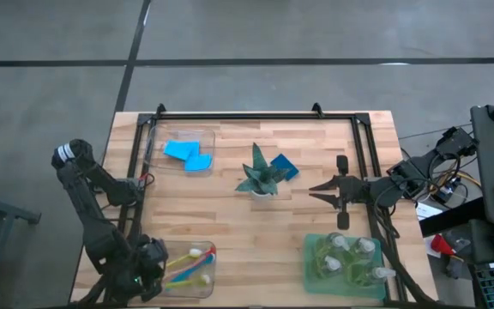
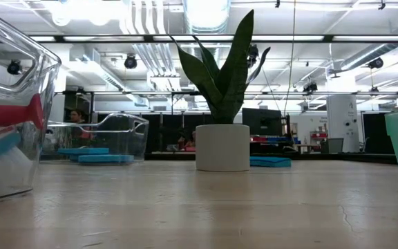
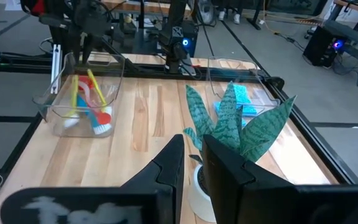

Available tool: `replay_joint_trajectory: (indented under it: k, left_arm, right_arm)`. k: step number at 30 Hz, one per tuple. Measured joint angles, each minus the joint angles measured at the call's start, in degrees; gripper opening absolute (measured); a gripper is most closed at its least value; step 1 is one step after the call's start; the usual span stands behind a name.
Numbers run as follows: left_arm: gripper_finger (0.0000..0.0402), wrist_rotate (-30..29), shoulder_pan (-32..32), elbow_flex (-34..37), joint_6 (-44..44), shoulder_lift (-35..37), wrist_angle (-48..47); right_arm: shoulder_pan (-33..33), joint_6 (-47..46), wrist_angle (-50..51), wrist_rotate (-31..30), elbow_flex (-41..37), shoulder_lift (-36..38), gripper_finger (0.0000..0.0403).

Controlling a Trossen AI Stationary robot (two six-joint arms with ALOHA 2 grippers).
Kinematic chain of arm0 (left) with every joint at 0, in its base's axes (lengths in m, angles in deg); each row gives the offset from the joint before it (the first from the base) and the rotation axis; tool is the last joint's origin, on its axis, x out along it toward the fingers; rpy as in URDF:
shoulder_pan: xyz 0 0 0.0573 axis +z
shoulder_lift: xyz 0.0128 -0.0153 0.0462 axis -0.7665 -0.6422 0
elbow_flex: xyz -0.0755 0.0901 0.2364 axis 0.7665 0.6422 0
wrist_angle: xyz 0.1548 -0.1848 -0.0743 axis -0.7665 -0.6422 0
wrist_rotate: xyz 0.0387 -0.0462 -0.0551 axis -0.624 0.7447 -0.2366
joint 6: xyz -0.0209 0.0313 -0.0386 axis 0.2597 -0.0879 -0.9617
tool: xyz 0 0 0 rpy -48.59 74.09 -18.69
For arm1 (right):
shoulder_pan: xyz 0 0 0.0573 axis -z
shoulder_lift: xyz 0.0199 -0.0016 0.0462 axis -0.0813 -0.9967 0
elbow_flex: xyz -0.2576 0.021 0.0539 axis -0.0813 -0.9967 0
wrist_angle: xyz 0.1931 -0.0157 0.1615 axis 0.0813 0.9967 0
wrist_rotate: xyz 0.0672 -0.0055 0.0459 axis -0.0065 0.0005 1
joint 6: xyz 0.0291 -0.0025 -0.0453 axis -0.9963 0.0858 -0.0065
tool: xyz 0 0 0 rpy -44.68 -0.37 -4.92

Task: Pick & Place Kitchen Sink Supplies
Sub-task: Put the blue sponge into the top transparent bin

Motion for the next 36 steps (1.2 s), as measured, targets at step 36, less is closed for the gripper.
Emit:
replay_joint_trajectory:
  k: [36]
  left_arm:
    - [0.0121, -69.82, 1.66, 0.02, 29.41, 11.69, 7.57]
  right_arm:
    - [20.7, -2.59, -0.66, 2.17, 0.02, -0.79, 0.0205]
